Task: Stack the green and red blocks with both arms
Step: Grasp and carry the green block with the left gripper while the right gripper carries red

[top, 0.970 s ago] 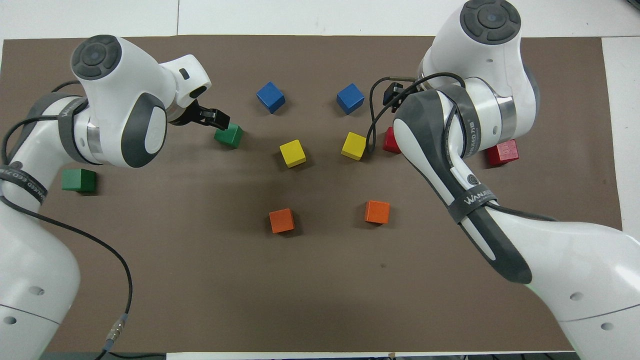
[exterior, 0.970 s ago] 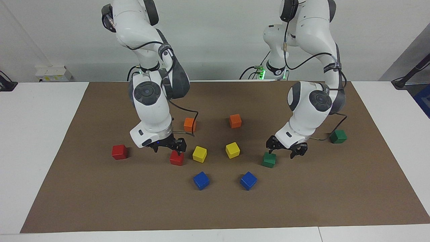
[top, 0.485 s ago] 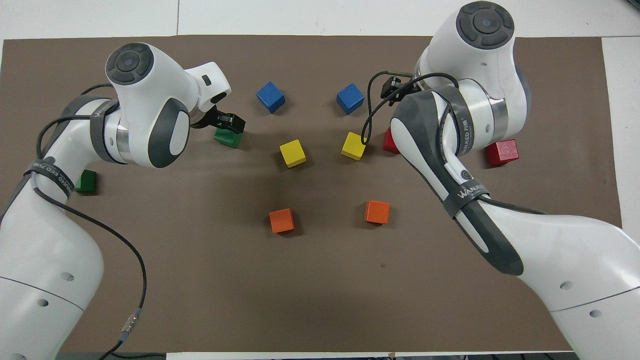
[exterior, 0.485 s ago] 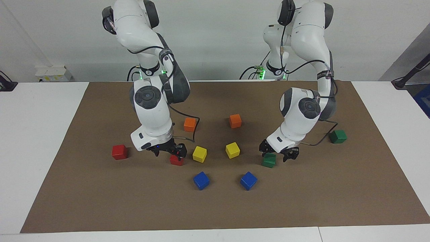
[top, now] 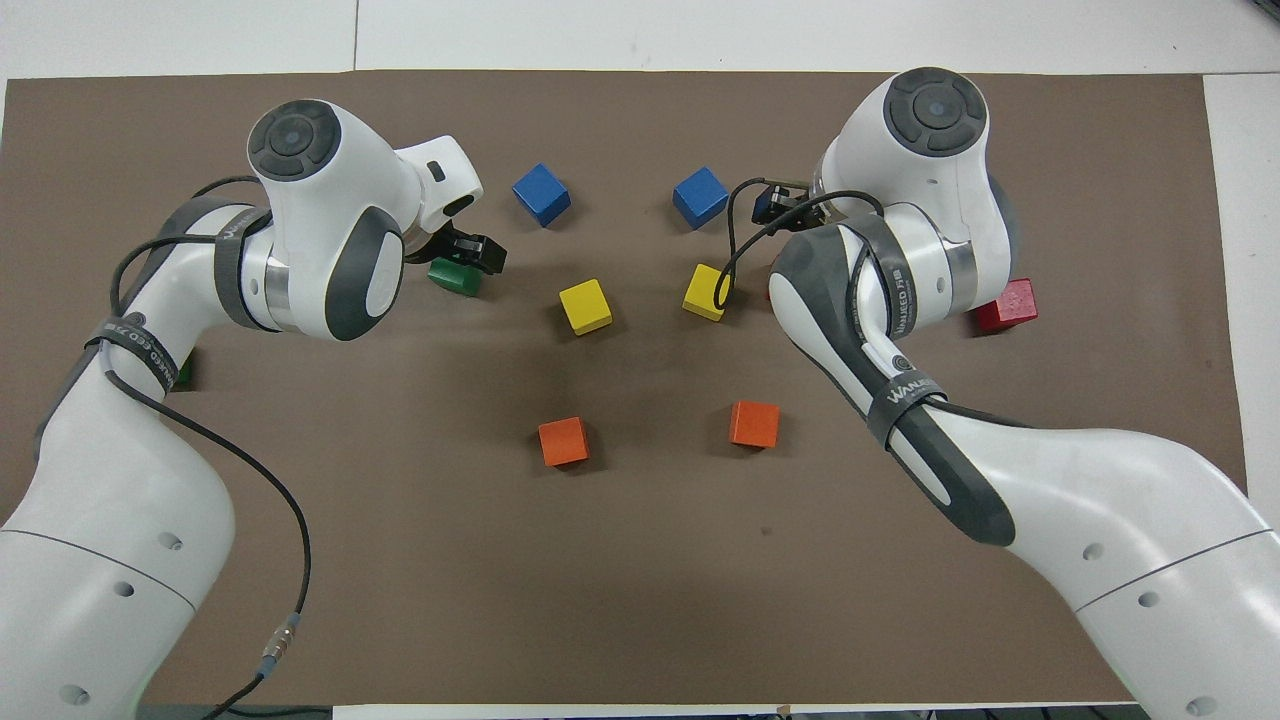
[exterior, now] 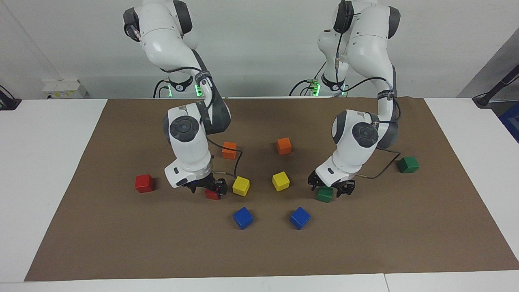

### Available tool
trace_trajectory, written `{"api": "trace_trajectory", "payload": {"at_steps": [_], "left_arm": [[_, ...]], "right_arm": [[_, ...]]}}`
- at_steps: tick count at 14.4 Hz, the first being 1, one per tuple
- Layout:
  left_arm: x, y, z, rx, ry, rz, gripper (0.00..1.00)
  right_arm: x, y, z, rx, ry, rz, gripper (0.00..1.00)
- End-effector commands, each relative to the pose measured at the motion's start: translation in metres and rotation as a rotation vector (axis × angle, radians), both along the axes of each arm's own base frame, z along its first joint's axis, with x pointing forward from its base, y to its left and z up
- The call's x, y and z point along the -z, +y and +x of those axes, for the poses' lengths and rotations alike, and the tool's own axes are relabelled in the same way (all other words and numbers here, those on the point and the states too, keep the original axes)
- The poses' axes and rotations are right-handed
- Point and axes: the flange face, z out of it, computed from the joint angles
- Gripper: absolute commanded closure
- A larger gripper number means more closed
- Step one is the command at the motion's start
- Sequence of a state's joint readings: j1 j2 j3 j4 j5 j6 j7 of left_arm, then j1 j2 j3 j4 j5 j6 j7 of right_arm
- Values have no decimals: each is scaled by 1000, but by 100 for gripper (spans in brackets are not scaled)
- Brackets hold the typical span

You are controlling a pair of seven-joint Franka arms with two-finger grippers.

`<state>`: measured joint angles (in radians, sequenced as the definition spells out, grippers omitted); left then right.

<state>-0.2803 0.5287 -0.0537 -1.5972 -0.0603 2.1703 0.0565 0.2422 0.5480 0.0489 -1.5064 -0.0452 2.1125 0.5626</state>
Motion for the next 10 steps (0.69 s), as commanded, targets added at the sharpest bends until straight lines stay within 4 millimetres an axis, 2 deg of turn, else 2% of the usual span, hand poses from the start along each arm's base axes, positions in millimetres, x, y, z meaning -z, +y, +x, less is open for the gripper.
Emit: {"api": "trace_trajectory", "payload": {"at_steps": [1, 3, 10], "left_arm": [[7, 1, -3, -24, -18, 40, 0], [13, -6, -9, -33, -29, 43, 0], [24, -2, -14, -39, -47, 51, 0]], "right_arm": [[5, -1, -20, 24, -23, 11, 0], [9, -2, -25, 22, -26, 11, 0], [28, -2, -42, 15, -26, 13, 0]]}}
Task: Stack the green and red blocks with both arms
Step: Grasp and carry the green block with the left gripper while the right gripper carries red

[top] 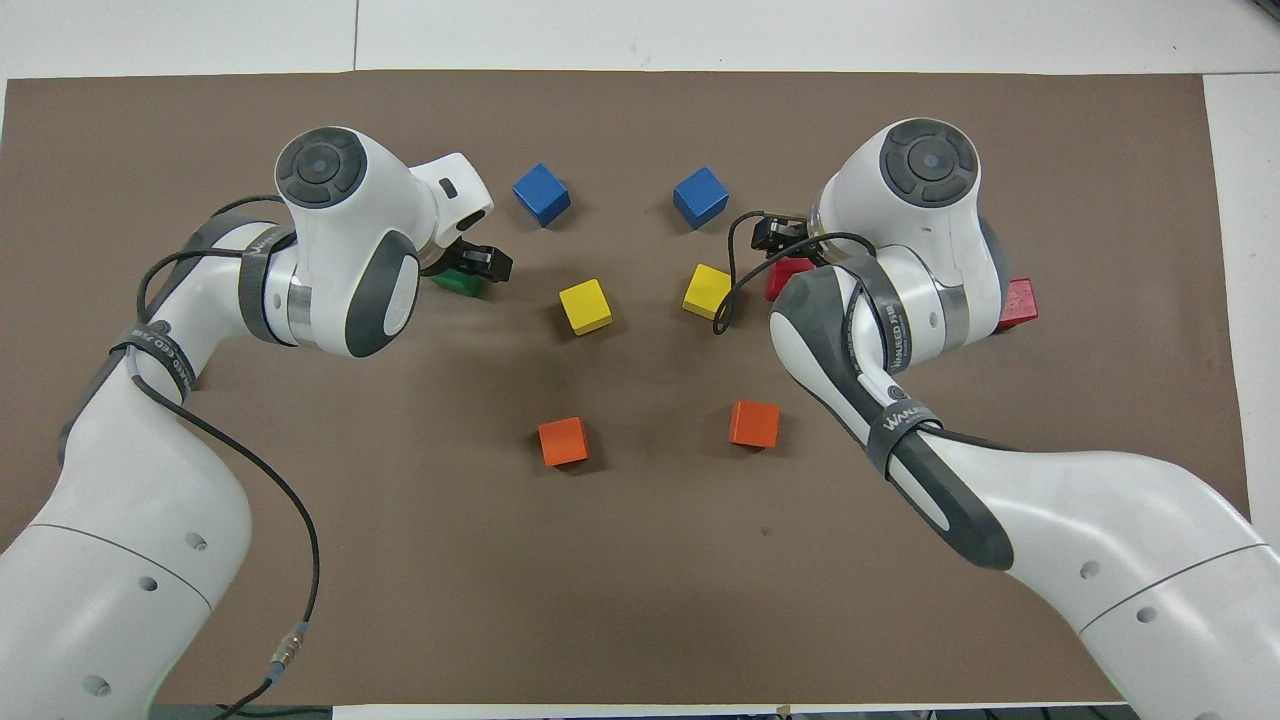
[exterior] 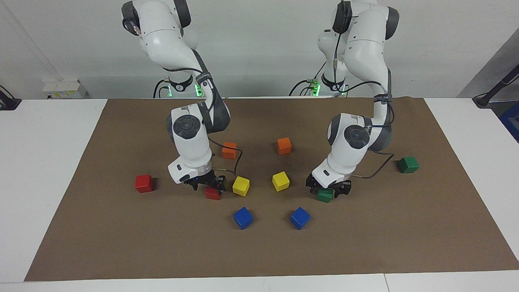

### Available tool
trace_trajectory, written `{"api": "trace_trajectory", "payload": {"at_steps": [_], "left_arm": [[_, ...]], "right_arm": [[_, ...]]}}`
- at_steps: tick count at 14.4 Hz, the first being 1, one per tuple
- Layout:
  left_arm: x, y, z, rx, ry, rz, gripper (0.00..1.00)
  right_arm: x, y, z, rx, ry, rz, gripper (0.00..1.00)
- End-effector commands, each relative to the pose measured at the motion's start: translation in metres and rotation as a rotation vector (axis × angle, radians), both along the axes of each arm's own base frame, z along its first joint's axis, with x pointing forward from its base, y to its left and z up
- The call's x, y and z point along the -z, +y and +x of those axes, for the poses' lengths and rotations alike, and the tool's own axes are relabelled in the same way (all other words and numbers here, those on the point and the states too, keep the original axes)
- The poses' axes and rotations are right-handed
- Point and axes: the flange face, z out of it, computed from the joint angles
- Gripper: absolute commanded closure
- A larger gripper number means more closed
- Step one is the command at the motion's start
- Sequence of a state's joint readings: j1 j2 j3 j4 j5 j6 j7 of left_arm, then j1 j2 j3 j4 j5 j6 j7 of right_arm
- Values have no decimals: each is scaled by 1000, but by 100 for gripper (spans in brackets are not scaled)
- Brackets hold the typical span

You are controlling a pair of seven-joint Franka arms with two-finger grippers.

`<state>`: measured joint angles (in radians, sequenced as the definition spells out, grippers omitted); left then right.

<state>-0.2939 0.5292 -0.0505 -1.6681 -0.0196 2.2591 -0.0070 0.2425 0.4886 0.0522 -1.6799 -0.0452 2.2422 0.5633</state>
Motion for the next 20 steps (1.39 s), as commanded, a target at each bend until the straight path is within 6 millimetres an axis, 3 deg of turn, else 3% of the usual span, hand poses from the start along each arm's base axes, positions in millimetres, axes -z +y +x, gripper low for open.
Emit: {"api": "trace_trajectory", "payload": {"at_steps": [1, 3, 4, 5, 8, 11, 12, 14, 17, 20], "left_arm": [[0, 1, -4, -5, -23, 25, 0], [-1, 0, -4, -9, -23, 26, 32], [-2, 0, -4, -6, -25, 29, 57], [-2, 3, -4, 2, -23, 44, 100], [-7, 8, -1, 5, -18, 66, 100], [-31, 16, 8, -36, 5, 60, 100], [-53, 31, 11, -81, -1, 35, 100], [-98, 91, 12, -179, 8, -4, 100], [-149, 159, -2, -221, 49, 6, 100], [-157, 225, -20, -229, 70, 12, 100]], "right_arm": [[1, 8, -18, 14, -15, 8, 0], [3, 16, -20, 35, -15, 11, 0], [3, 22, -22, 35, -19, 14, 0], [3, 22, -21, 35, -20, 14, 0], [5, 20, -21, 33, -19, 13, 0], [7, 17, -19, 30, -28, 17, 0], [7, 15, -18, 33, -28, 16, 0], [9, 15, -17, 32, -30, 18, 0], [20, 13, -22, 30, -33, 19, 0], [25, 10, -22, 16, -27, 14, 1]]}}
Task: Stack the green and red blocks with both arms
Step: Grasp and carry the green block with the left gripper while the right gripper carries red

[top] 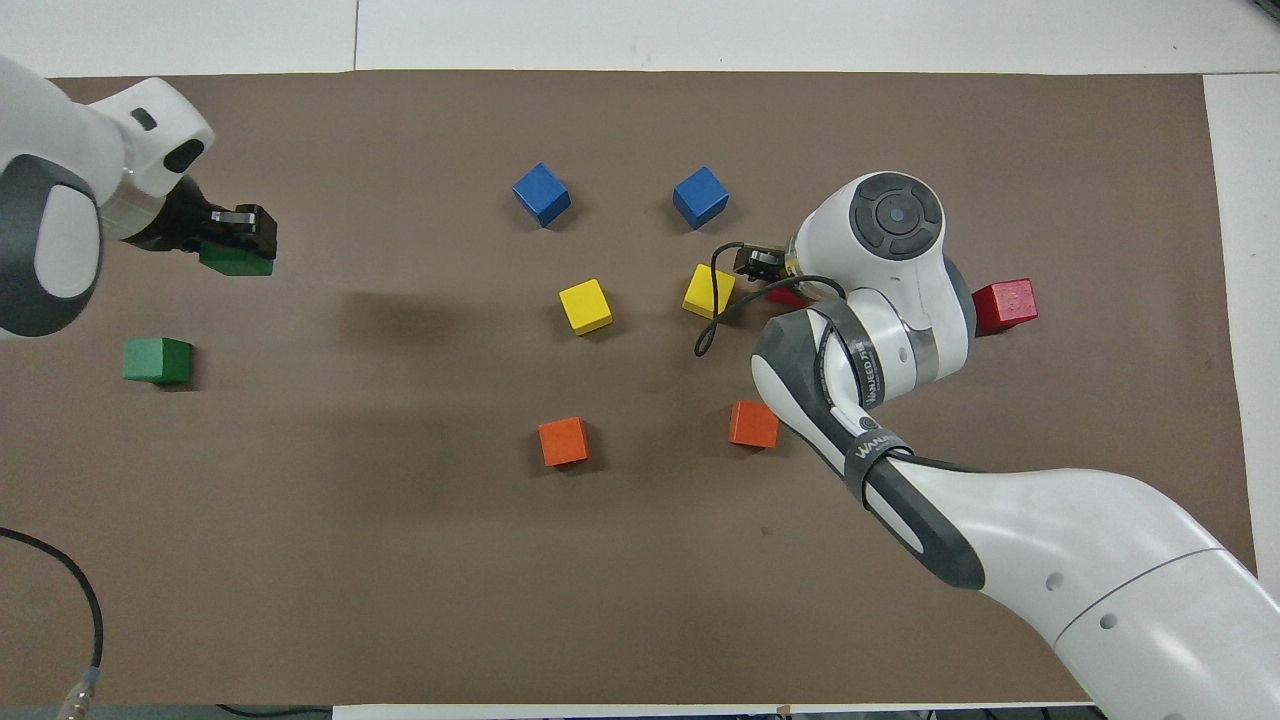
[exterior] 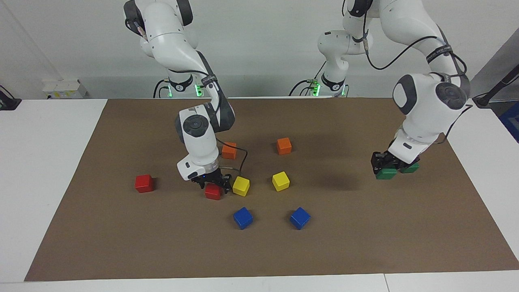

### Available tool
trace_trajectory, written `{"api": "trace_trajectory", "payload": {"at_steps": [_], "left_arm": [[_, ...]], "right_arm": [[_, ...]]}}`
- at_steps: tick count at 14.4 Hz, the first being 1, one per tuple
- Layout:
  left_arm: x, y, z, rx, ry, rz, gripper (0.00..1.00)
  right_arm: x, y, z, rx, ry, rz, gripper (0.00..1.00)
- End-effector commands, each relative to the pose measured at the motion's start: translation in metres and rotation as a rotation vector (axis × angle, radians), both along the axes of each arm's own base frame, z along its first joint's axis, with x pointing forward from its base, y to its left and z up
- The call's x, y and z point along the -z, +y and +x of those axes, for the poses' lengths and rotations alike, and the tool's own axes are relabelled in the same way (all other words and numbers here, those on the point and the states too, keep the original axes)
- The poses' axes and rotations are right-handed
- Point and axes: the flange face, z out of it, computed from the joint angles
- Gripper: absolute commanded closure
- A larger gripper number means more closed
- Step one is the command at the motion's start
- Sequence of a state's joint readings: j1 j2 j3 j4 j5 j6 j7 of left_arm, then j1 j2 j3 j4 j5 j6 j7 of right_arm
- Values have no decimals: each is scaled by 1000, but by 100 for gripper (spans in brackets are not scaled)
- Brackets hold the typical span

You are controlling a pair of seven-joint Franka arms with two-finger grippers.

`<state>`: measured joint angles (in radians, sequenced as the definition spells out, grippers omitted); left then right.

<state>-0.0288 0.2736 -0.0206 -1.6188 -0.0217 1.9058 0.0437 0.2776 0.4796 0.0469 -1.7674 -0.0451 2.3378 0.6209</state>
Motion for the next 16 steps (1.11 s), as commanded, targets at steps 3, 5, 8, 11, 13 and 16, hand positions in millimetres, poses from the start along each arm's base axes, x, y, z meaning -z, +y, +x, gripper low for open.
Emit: {"api": "trace_trajectory", "payload": {"at_steps": [3, 5, 8, 11, 13, 16], "left_arm": [[14, 101, -36, -26, 38, -19, 100], [25, 134, -48, -57, 21, -16, 100], [56, 153, -72, -87, -31, -5, 100], [75, 167, -79, -65, -64, 6, 100], [81, 178, -82, -41, -78, 12, 100], [90, 185, -87, -23, -103, 22, 100]], "right_arm": [[1, -9, -3, -22, -7, 1, 74], [3, -16, -3, -13, 3, -2, 100], [-14, -28, -1, -12, 35, -19, 100], [-60, -94, -19, -95, 64, -45, 100], [-91, -135, -32, -197, 44, -57, 100], [-127, -186, -48, -266, 92, -69, 100]]}}
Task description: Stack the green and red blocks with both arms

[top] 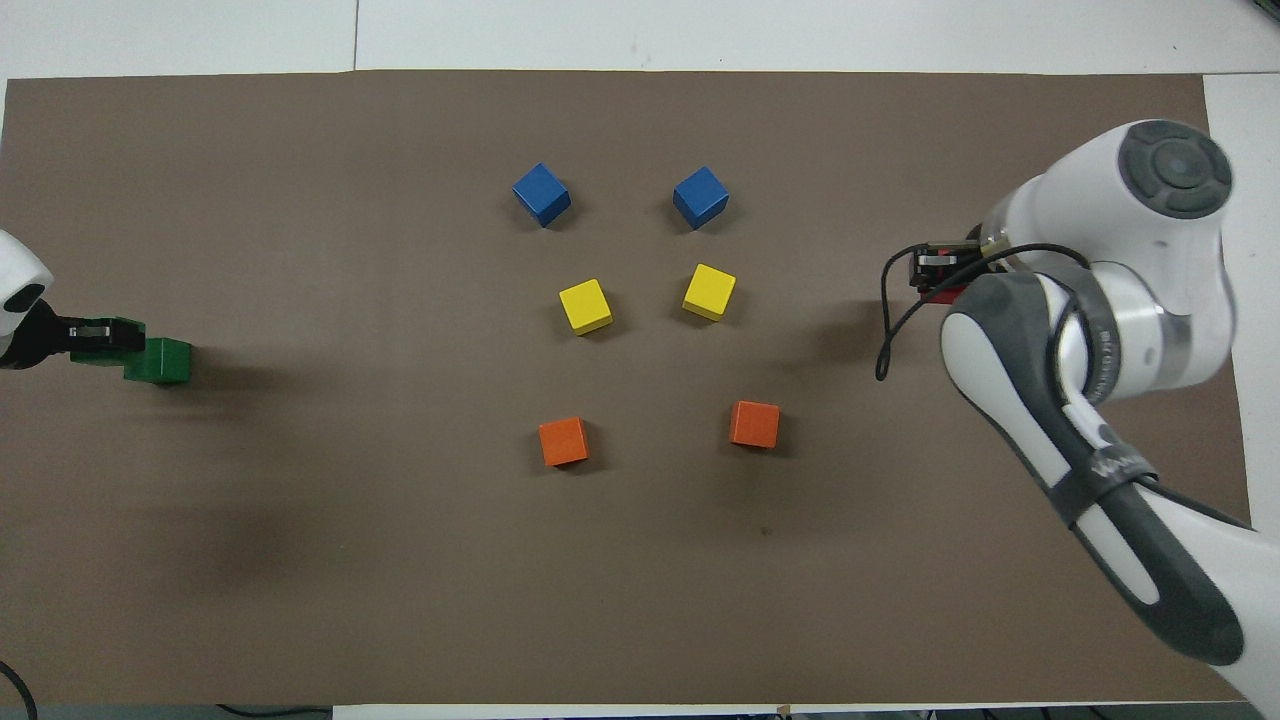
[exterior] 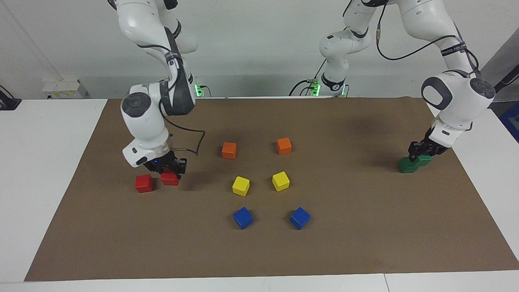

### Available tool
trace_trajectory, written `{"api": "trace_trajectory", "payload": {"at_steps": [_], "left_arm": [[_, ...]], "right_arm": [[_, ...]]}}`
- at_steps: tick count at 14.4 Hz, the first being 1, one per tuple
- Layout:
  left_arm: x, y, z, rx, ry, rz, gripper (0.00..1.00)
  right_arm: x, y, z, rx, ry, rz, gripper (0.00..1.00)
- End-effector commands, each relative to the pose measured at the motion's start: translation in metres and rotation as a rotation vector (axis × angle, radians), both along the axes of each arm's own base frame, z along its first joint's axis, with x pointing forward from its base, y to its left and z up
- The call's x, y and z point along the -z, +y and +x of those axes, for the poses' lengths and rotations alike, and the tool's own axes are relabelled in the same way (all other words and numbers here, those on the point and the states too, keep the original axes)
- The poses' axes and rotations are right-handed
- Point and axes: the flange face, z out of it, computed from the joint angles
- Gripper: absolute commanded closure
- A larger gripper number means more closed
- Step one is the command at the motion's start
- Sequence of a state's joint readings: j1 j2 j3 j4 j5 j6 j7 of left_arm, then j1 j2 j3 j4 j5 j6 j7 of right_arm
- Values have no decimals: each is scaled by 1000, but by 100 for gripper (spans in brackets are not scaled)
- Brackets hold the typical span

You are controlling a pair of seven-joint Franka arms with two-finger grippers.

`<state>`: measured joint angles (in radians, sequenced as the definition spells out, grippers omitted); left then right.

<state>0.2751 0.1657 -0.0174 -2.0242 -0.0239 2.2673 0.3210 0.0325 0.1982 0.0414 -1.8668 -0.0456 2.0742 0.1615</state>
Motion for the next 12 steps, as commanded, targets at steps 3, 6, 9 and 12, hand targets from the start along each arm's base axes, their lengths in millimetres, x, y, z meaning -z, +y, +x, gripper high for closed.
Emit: {"api": "trace_trajectory", "payload": {"at_steps": [3, 6, 9, 12], "left_arm": [[11, 2, -17, 9, -57, 3, 100], [15, 0, -18, -19, -54, -26, 100], [17, -1, -18, -19, -50, -31, 100], [19, -4, -18, -7, -54, -29, 100]], "right_arm": [[-7, -74, -26, -175, -14, -9, 100], [5, -77, -30, -171, -47, -11, 100], [14, -85, -25, -143, -64, -10, 100], [19, -87, -20, -127, -80, -10, 100]]}}
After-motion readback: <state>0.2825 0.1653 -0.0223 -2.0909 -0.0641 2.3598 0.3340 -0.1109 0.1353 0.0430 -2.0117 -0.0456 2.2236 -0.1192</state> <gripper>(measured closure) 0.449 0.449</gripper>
